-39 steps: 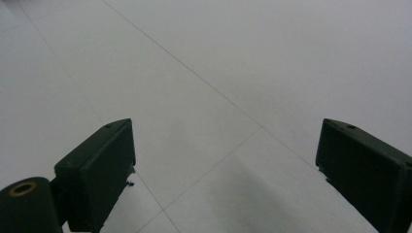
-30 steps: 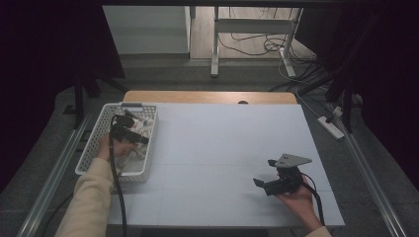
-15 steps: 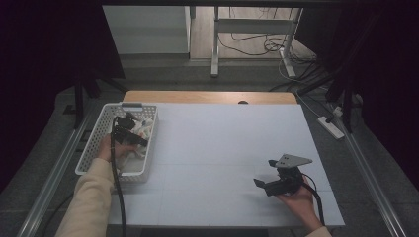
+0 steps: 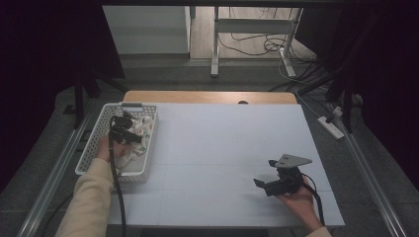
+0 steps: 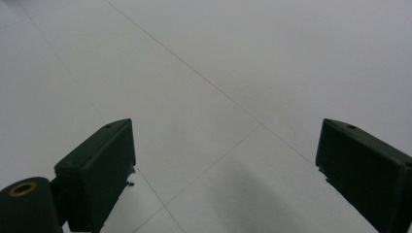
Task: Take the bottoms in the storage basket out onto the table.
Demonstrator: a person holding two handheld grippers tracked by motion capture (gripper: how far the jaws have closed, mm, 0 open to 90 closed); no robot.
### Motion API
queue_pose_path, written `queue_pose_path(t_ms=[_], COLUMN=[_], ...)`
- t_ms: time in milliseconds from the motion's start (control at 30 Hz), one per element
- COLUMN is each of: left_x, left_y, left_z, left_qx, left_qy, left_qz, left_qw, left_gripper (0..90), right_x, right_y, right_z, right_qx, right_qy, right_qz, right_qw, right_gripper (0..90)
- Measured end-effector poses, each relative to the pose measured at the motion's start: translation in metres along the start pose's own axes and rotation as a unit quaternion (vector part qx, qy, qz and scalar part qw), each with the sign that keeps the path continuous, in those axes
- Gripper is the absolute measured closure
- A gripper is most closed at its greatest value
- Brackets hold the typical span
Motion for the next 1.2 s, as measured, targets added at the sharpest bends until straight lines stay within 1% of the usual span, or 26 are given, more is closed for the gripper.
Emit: queue_pose_path(t_ms=[33, 100, 267, 400, 567, 600, 667, 800, 833, 933, 967, 1033, 1067, 1100, 1200], left_x=[0.001, 0.001, 0.0, 0.001, 0.003, 0.003, 0.004, 0.003, 0.003, 0.004, 0.004, 0.005, 0.005, 0.006, 0.006], left_y=[0.0, -0.001, -0.002, -0.008, -0.019, -0.021, -0.023, -0.025, -0.028, -0.036, -0.036, -0.044, -0.044, -0.047, -0.05], left_z=[0.0, 0.0, 0.001, 0.003, 0.007, 0.007, 0.008, 0.008, 0.008, 0.008, 0.008, 0.008, 0.008, 0.009, 0.009], left_qx=[-0.002, -0.004, -0.001, 0.014, 0.039, 0.041, 0.047, 0.056, 0.066, 0.084, 0.084, 0.1, 0.1, 0.114, 0.119], left_qy=[0.009, 0.013, 0.011, 0.012, 0.017, 0.021, 0.027, 0.025, 0.023, 0.022, 0.022, 0.023, 0.023, 0.021, 0.021], left_qz=[0.0, -0.003, -0.008, -0.011, -0.008, -0.008, -0.015, -0.015, -0.015, -0.015, -0.015, -0.01, -0.01, -0.012, -0.013], left_qw=[1.0, 0.9999, 0.9999, 0.9998, 0.999, 0.9989, 0.9984, 0.998, 0.9975, 0.9961, 0.9961, 0.9946, 0.9946, 0.9932, 0.9926], left_gripper=[71.8, 72.1, 73.3, 74.7, 74.8, 74.8, 74.8, 74.7, 74.7, 74.7, 74.7, 74.7, 74.7, 74.7, 74.7], right_x=[0.0, 0.0, 0.0, 0.0, 0.0, 0.0, 0.0, 0.0, 0.0, 0.0, 0.0, 0.0, 0.0, 0.0, 0.0], right_y=[0.0, 0.0, 0.0, 0.0, -0.001, -0.001, 0.0, 0.0, 0.0, -0.001, -0.001, -0.001, -0.001, 0.0, 0.0], right_z=[0.0, 0.0, 0.0, 0.0, 0.001, 0.0, 0.0, 0.001, 0.001, 0.001, 0.001, 0.001, 0.001, 0.001, 0.0], right_qx=[0.0, 0.001, 0.001, 0.002, 0.002, 0.002, 0.002, 0.002, 0.002, 0.003, 0.003, 0.002, 0.002, 0.002, 0.001], right_qy=[0.0, -0.001, -0.001, -0.001, 0.0, -0.001, -0.001, -0.001, -0.001, 0.0, 0.0, -0.001, -0.001, -0.001, -0.001], right_qz=[0.0, 0.0, 0.0, 0.0, 0.0, 0.0, 0.0, 0.0, 0.0, 0.0, 0.0, -0.001, -0.001, -0.001, 0.0], right_qw=[1.0, 1.0, 1.0, 1.0, 1.0, 1.0, 1.0, 1.0, 1.0, 1.0, 1.0, 1.0, 1.0, 1.0, 1.0], right_gripper=[7.3, 7.3, 7.3, 7.3, 7.4, 7.4, 7.4, 7.4, 7.4, 7.4, 7.4, 7.4, 7.4, 7.4, 7.4])
Point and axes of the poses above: each handheld gripper's, and its own axes: y roughly forward along the jaws, z roughly out of its top, x roughly to its right, the point moved 7 cm from there along y, roughly forward along the jaws, and after that the axes turned 13 degrees about y, right-handed, at the moved point
